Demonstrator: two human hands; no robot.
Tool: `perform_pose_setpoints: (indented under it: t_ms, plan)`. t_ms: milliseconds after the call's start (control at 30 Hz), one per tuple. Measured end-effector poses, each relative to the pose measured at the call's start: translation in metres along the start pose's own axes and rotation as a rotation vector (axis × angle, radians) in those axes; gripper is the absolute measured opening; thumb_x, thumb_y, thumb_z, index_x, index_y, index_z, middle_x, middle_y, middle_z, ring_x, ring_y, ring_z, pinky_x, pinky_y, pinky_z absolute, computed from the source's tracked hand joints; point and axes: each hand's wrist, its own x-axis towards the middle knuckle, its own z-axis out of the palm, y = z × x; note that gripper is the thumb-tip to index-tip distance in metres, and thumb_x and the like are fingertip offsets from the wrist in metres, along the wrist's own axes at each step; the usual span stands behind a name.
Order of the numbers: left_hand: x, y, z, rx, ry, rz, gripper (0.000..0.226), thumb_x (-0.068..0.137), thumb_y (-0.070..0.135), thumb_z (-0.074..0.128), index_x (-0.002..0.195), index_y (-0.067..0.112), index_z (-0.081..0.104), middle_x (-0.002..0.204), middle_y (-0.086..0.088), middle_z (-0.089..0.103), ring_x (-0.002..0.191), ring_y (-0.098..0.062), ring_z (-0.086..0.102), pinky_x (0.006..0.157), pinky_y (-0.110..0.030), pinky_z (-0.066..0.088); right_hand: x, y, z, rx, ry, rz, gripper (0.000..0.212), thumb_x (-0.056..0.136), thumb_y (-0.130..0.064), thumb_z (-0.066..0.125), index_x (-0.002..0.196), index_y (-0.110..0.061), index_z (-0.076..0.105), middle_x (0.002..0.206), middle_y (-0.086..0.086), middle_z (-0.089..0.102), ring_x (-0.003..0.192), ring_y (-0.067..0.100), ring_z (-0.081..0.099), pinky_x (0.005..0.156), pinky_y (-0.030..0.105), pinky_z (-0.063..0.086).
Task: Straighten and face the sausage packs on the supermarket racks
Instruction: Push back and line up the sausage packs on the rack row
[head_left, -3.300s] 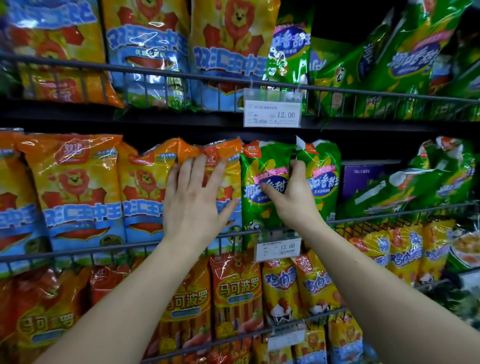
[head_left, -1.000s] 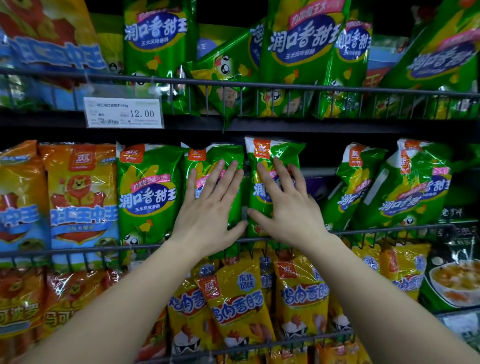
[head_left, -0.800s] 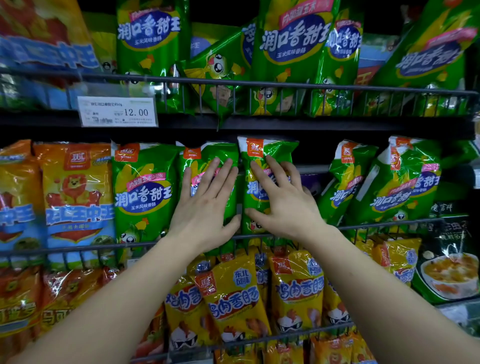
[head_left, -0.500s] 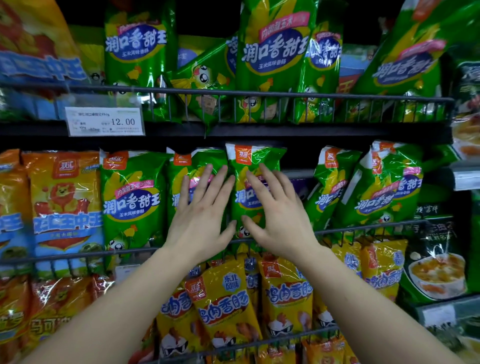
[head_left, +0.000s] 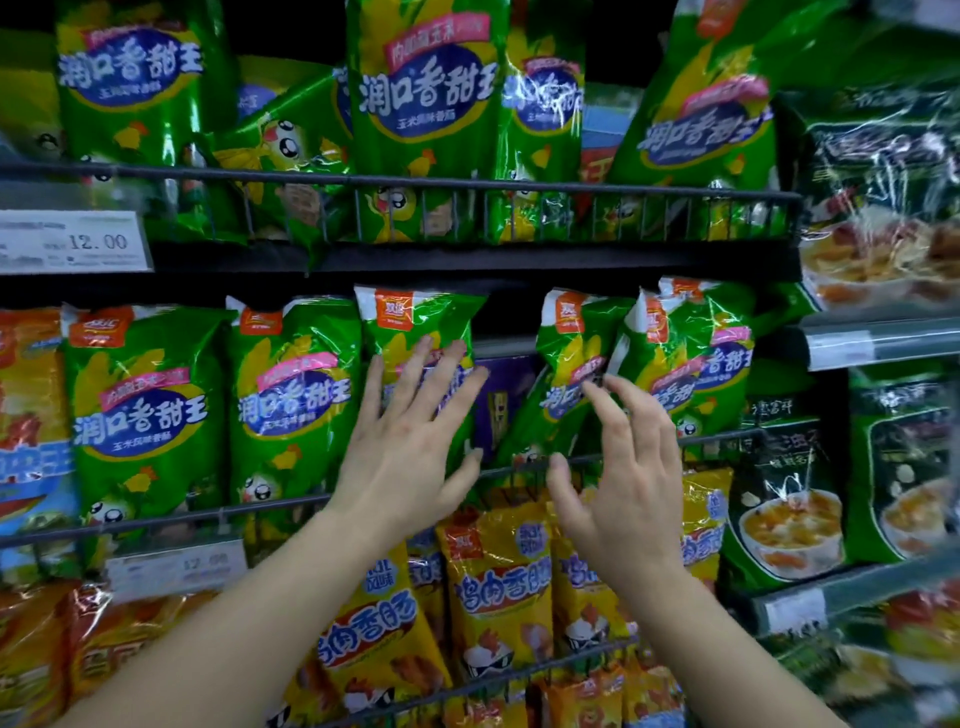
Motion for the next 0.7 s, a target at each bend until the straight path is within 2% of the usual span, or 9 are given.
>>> perform_pose_setpoints:
  t_ms: [100,267,433,567,700]
  plan:
    - [0.004,0.003,0.008,0.046,-0.04,-0.022,0.077,0.089,0.06,0.037,0.156,0.026,0.019,0.165,-0.001,0.004,0.151,-0.026,-0.007,0.118,-0.061,0.005,0.001,0.018,0.0,-0.091,-0.057,0.054,0.064,0.086,-0.04,0.057,0.144,-0.015,0.045,0.149,0.011,0.036,0.14,0.034,0.031,0.108,0.06,0.033]
    - [0.007,0.002,0.016,0.083,-0.084,-0.054,0.076,0.089,0.065,0.027,0.155,0.028,0.021,0.165,-0.001,0.004,0.151,-0.029,-0.005,0.118,-0.062,0.006,0.005,0.026,0.009,-0.149,-0.195,0.091,0.069,0.087,-0.053,0.053,0.15,-0.027,0.038,0.157,0.008,0.023,0.147,0.034,0.016,0.109,0.064,0.03]
    - [0.01,0.011,0.013,0.019,-0.047,-0.102,0.074,0.092,0.067,0.025,0.155,0.029,0.021,0.165,0.0,0.009,0.151,-0.028,-0.007,0.118,-0.06,-0.003,0.013,0.022,0.02,-0.238,-0.296,0.068,0.071,0.089,-0.065,0.044,0.153,-0.039,0.028,0.16,0.007,0.018,0.145,0.042,0.015,0.105,0.071,0.028]
    - [0.011,0.014,0.011,-0.005,-0.02,-0.135,0.078,0.092,0.066,0.027,0.155,0.021,0.019,0.164,0.001,0.014,0.152,-0.026,-0.003,0.119,-0.06,-0.001,0.023,0.019,0.029,-0.303,-0.369,0.024,0.069,0.091,-0.069,0.037,0.153,-0.044,0.022,0.163,0.003,0.019,0.145,0.043,0.01,0.104,0.08,0.017]
    - [0.01,0.016,0.011,0.008,-0.011,-0.129,0.084,0.09,0.066,0.034,0.157,0.028,0.001,0.164,0.0,0.01,0.151,-0.03,0.001,0.117,-0.063,0.004,0.032,0.018,0.039,-0.299,-0.434,-0.033,0.071,0.09,-0.072,0.033,0.153,-0.05,0.011,0.165,0.002,0.013,0.147,0.045,0.004,0.103,0.081,0.015]
